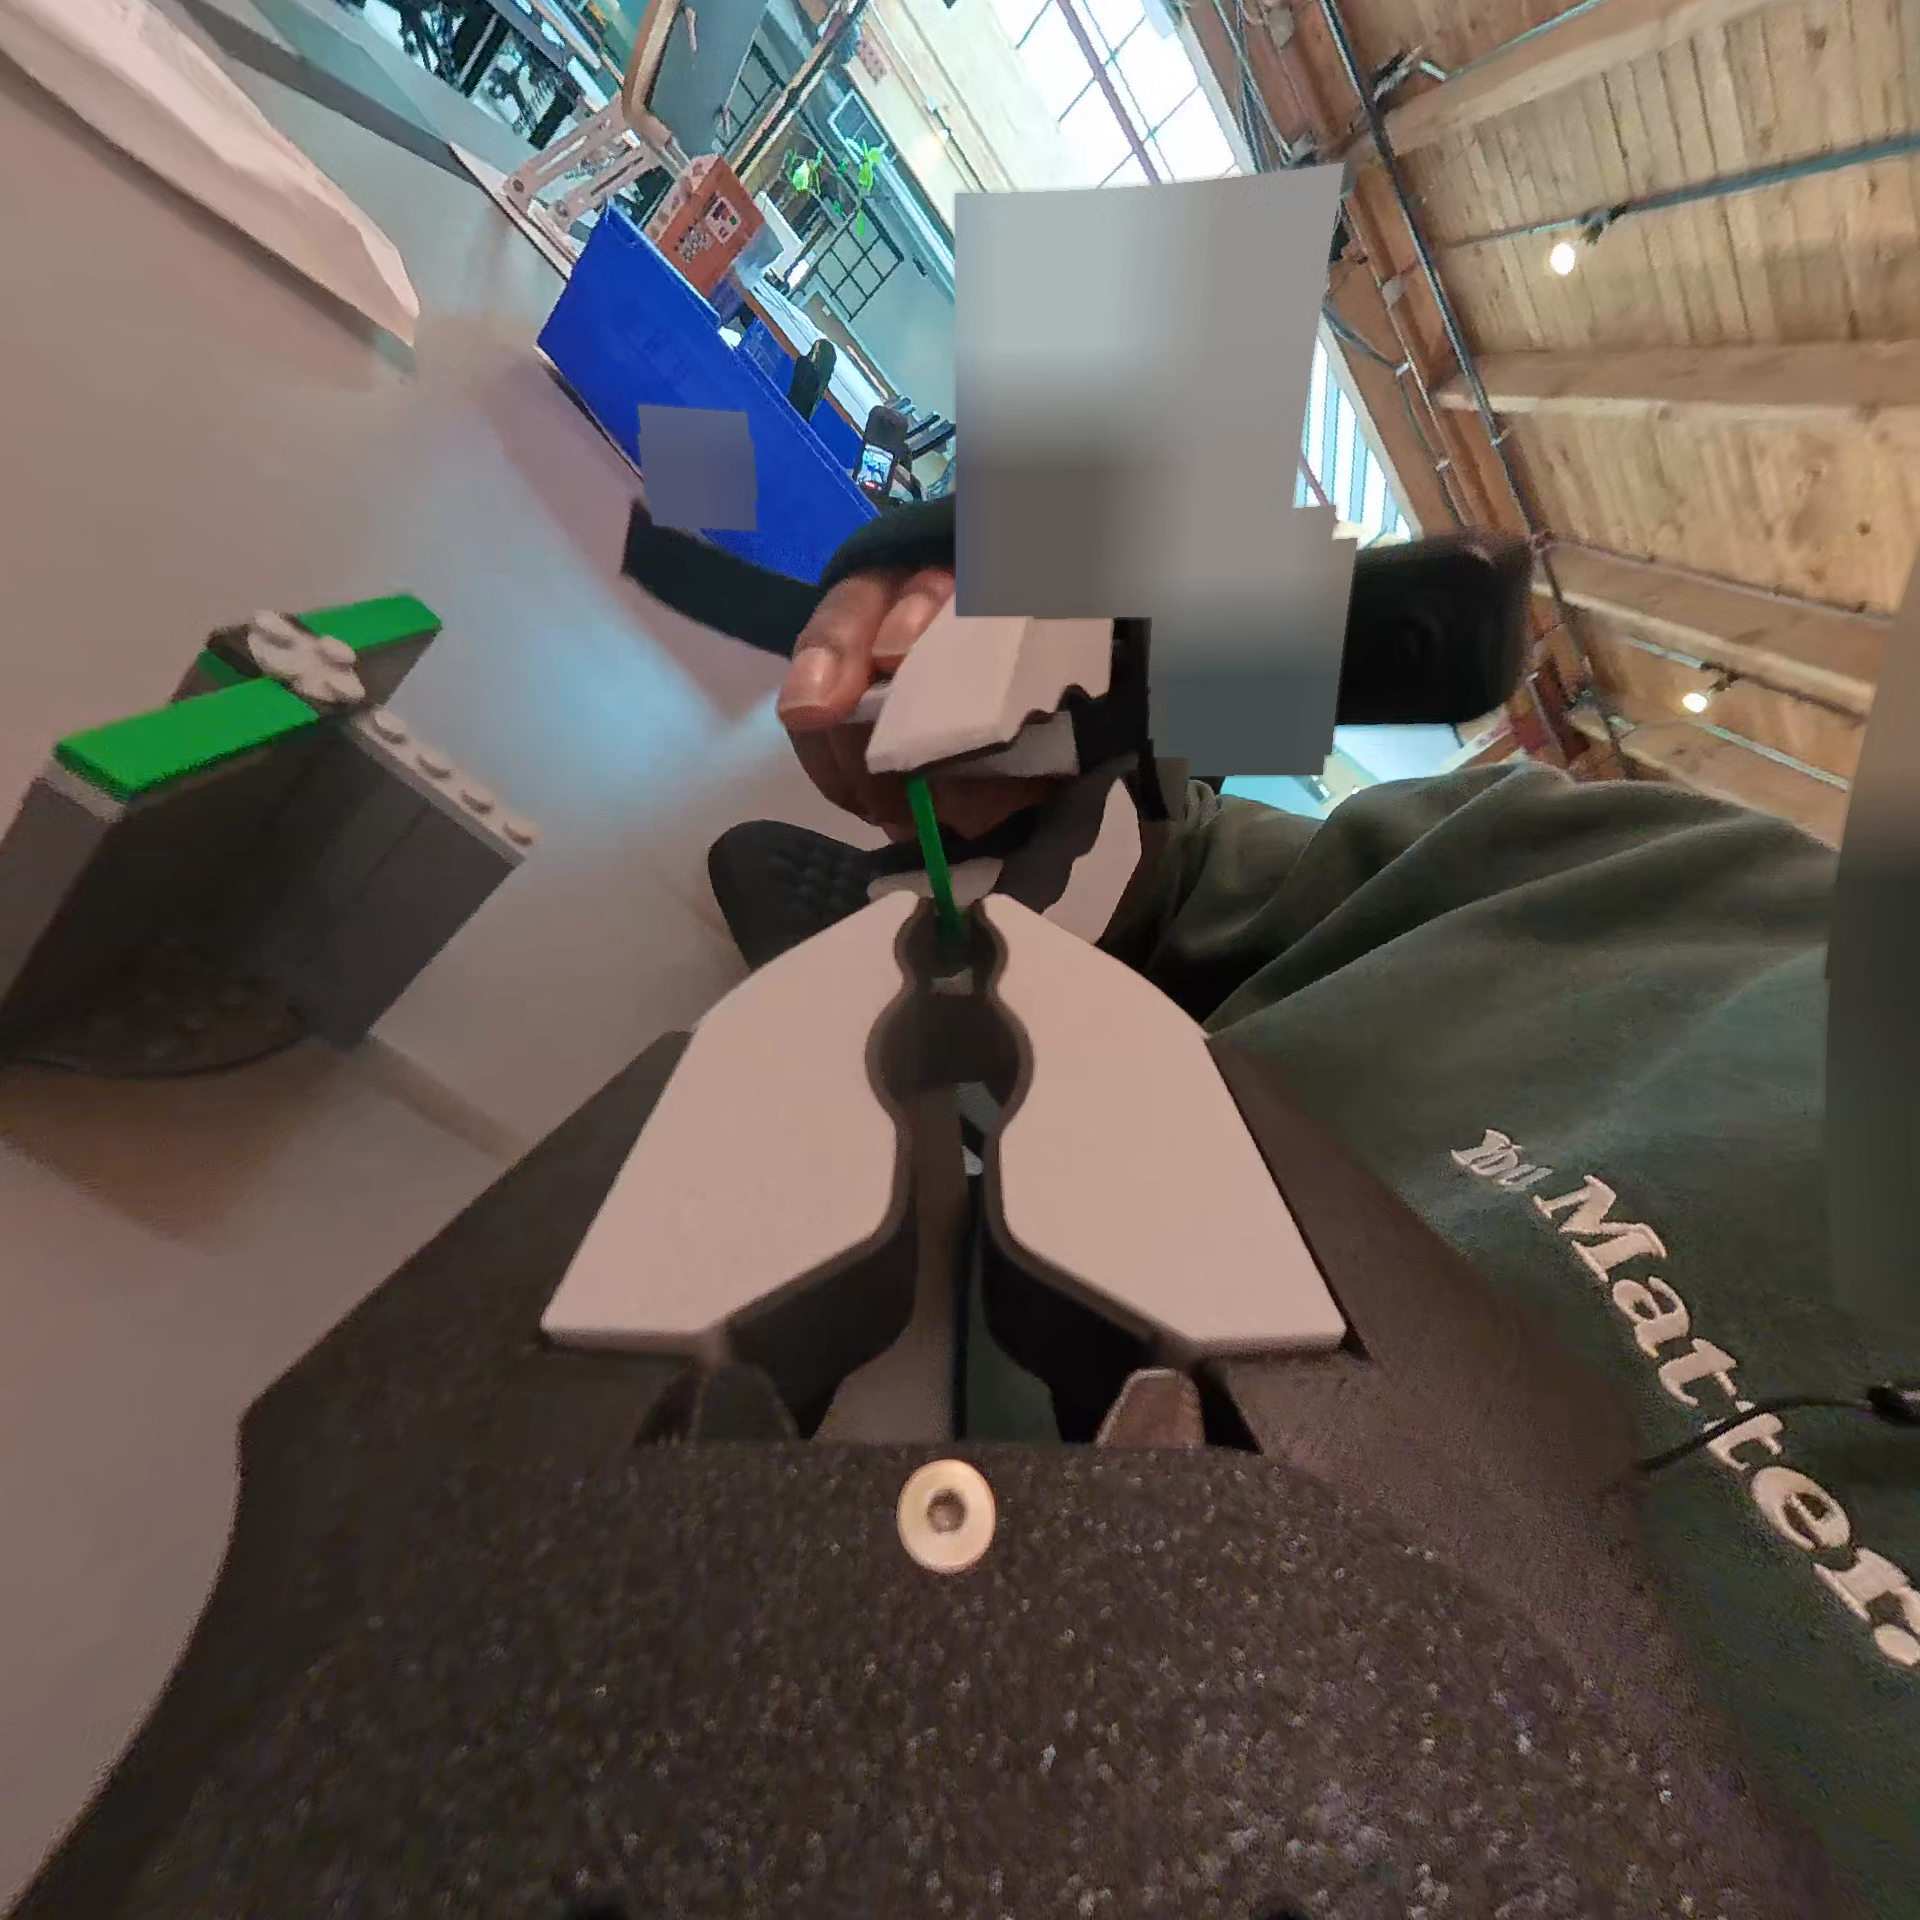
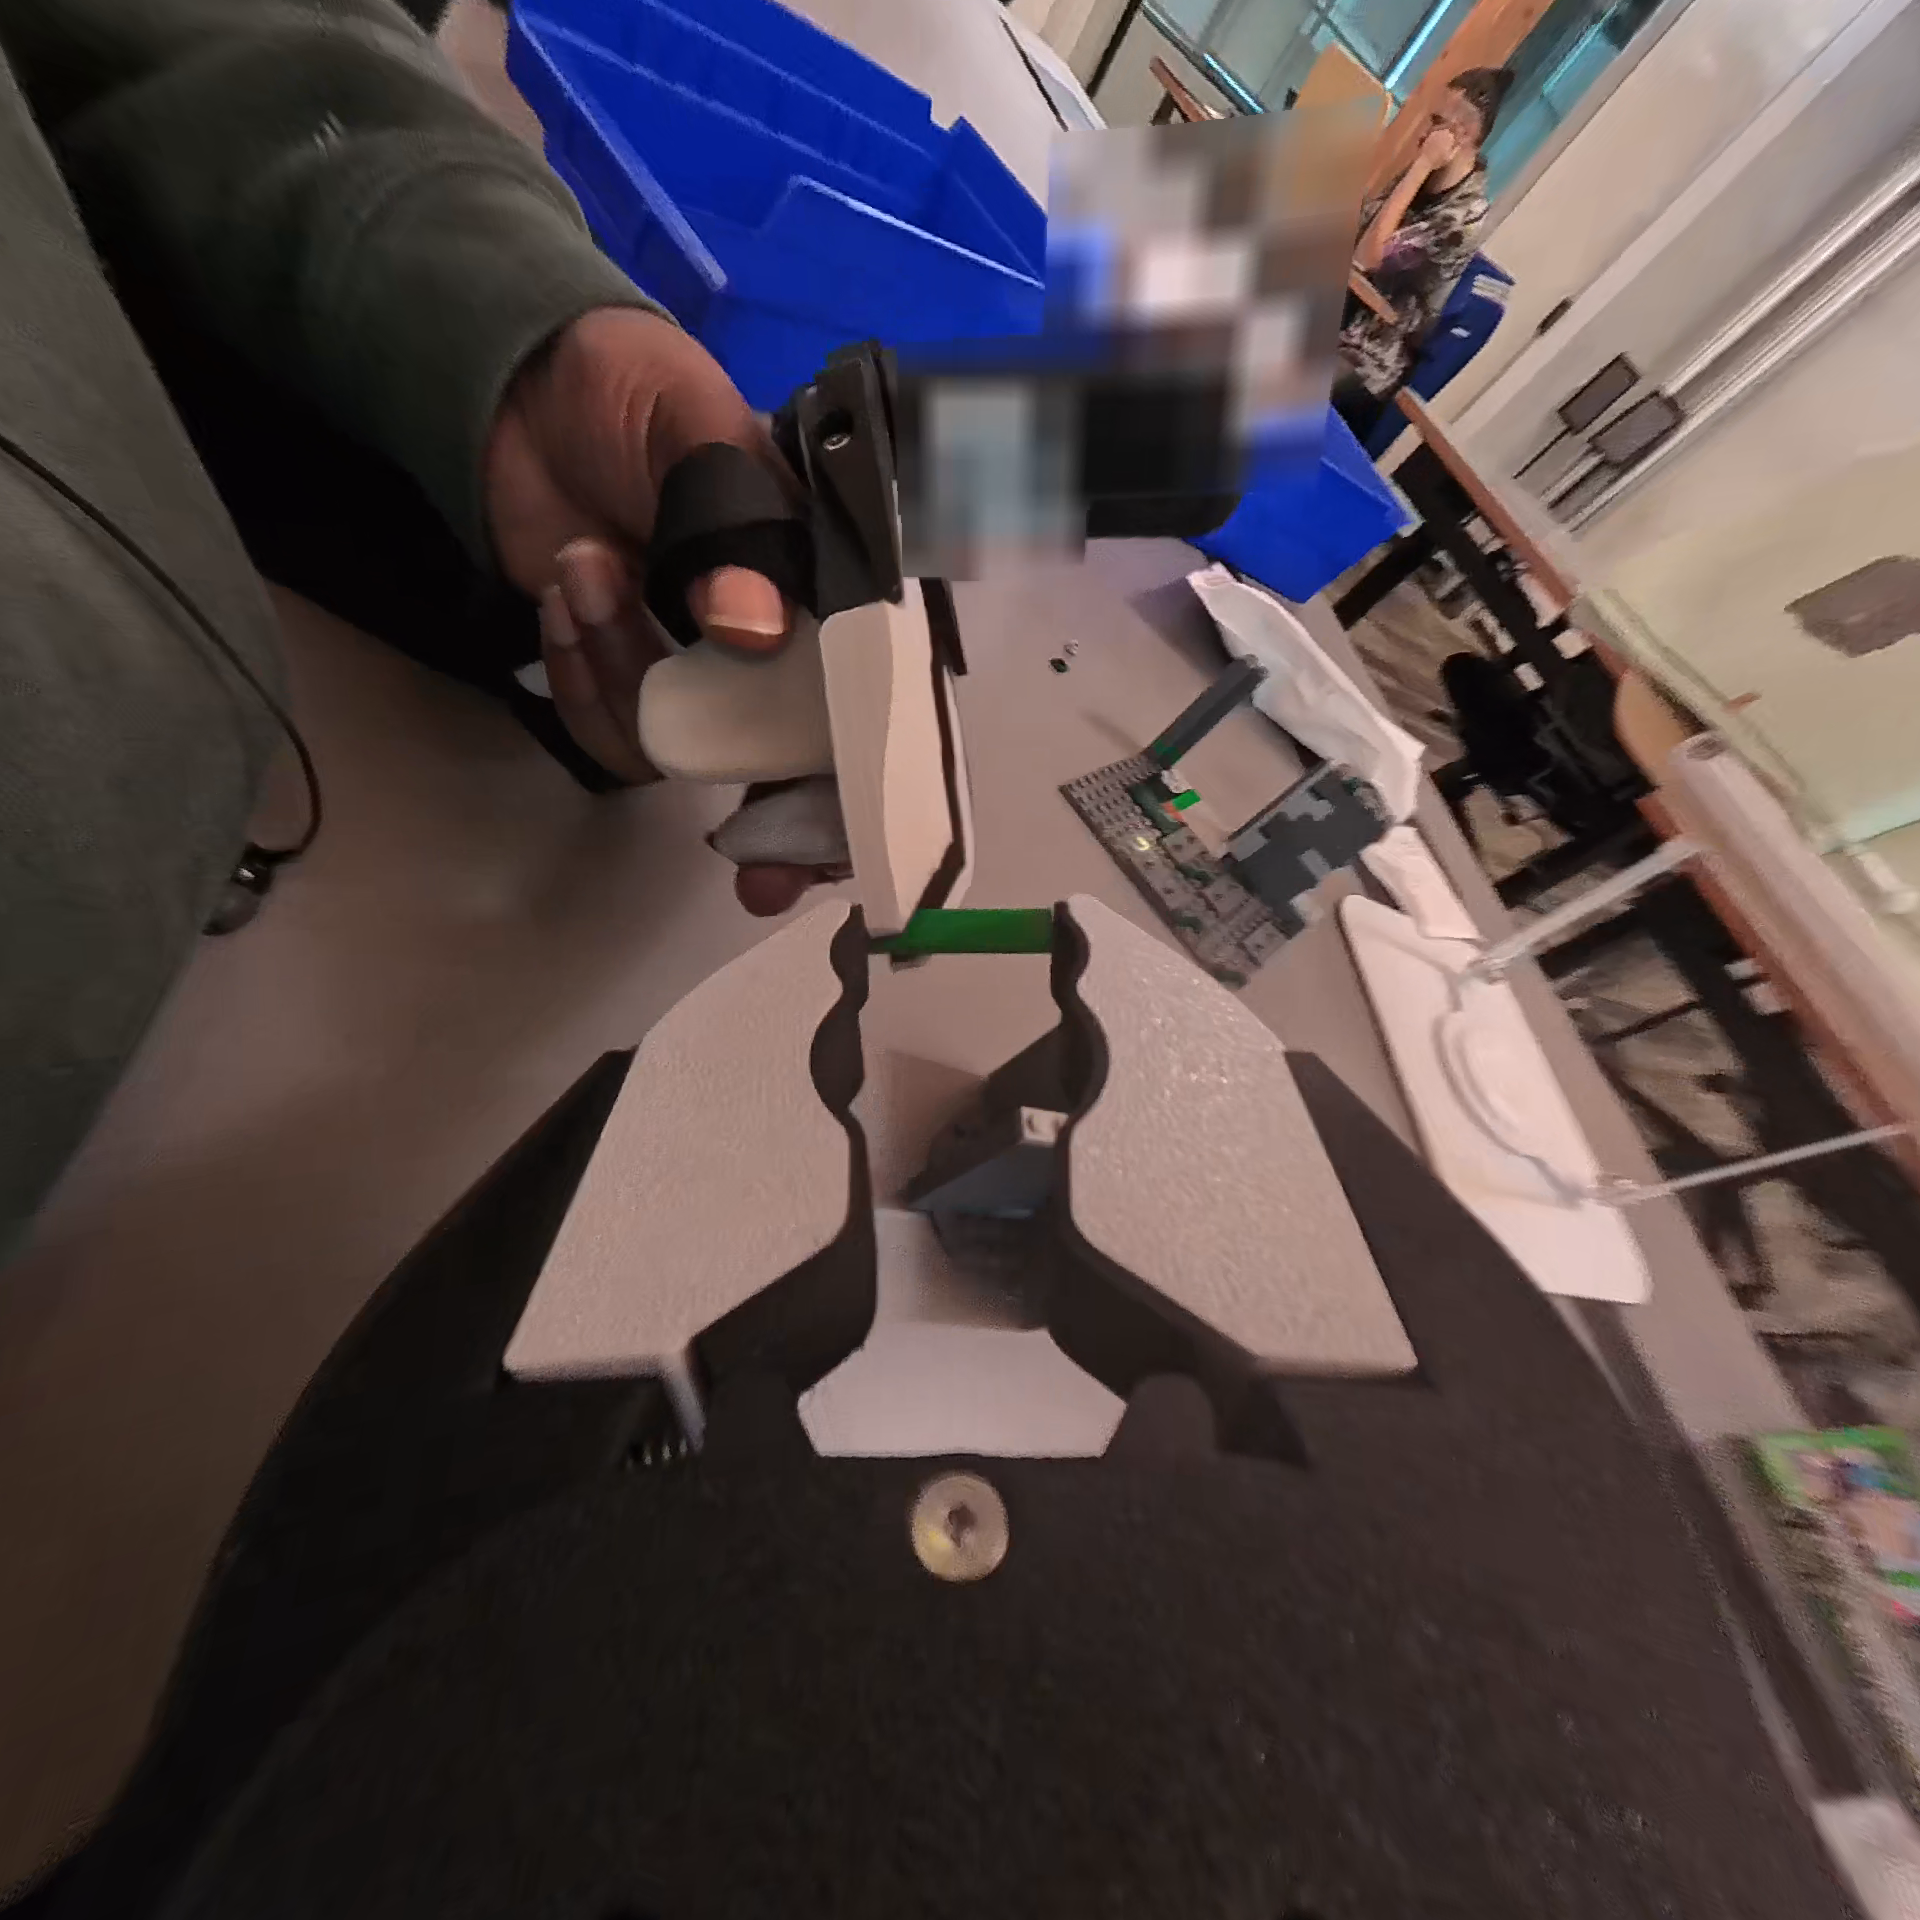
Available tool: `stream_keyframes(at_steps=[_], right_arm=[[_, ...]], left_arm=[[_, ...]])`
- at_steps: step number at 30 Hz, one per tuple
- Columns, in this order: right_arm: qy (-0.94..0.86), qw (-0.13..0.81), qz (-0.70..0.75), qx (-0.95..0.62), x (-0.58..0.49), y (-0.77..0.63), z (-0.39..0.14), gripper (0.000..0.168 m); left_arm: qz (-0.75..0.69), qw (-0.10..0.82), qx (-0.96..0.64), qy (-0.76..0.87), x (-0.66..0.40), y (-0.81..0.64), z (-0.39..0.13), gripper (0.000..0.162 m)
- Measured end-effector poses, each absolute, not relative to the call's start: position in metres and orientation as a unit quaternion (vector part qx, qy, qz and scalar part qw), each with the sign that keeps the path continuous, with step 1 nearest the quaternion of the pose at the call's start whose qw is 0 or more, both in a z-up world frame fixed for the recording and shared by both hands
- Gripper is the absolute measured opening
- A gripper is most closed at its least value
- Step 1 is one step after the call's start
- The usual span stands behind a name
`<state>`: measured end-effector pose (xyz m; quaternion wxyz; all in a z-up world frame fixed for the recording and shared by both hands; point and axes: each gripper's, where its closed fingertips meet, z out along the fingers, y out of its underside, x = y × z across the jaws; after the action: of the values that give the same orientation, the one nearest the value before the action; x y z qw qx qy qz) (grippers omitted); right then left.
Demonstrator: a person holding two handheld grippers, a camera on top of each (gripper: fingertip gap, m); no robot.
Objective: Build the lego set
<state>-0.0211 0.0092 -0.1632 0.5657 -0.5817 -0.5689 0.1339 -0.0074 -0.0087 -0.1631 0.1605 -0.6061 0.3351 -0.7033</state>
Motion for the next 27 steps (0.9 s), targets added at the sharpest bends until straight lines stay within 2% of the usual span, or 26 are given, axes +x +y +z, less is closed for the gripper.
stream_keyframes(at_steps=[3, 7, 11, 16, 27], right_arm=[[-0.544, 0.531, 0.200, -0.619, -0.012, 0.016, -0.166, 0.034], [-0.518, 0.472, 0.223, -0.677, 0.009, 0.041, -0.179, 0.033], [-0.523, 0.444, 0.238, -0.688, 0.012, 0.059, -0.192, 0.033], [-0.546, 0.422, 0.243, -0.682, 0.006, 0.064, -0.205, 0.034], [-0.579, 0.415, 0.234, -0.662, 0.003, 0.068, -0.207, 0.034]], left_arm=[[-0.659, 0.214, -0.610, 0.386, -0.012, 0.003, -0.164, 0.019], [-0.535, 0.311, -0.629, 0.471, -0.017, 0.037, -0.175, 0.021], [-0.424, 0.361, -0.624, 0.548, -0.011, 0.054, -0.190, 0.021], [-0.376, 0.381, -0.601, 0.593, 0.002, 0.049, -0.202, 0.016], [-0.395, 0.374, -0.604, 0.582, 0.007, 0.054, -0.201, 0.013]])
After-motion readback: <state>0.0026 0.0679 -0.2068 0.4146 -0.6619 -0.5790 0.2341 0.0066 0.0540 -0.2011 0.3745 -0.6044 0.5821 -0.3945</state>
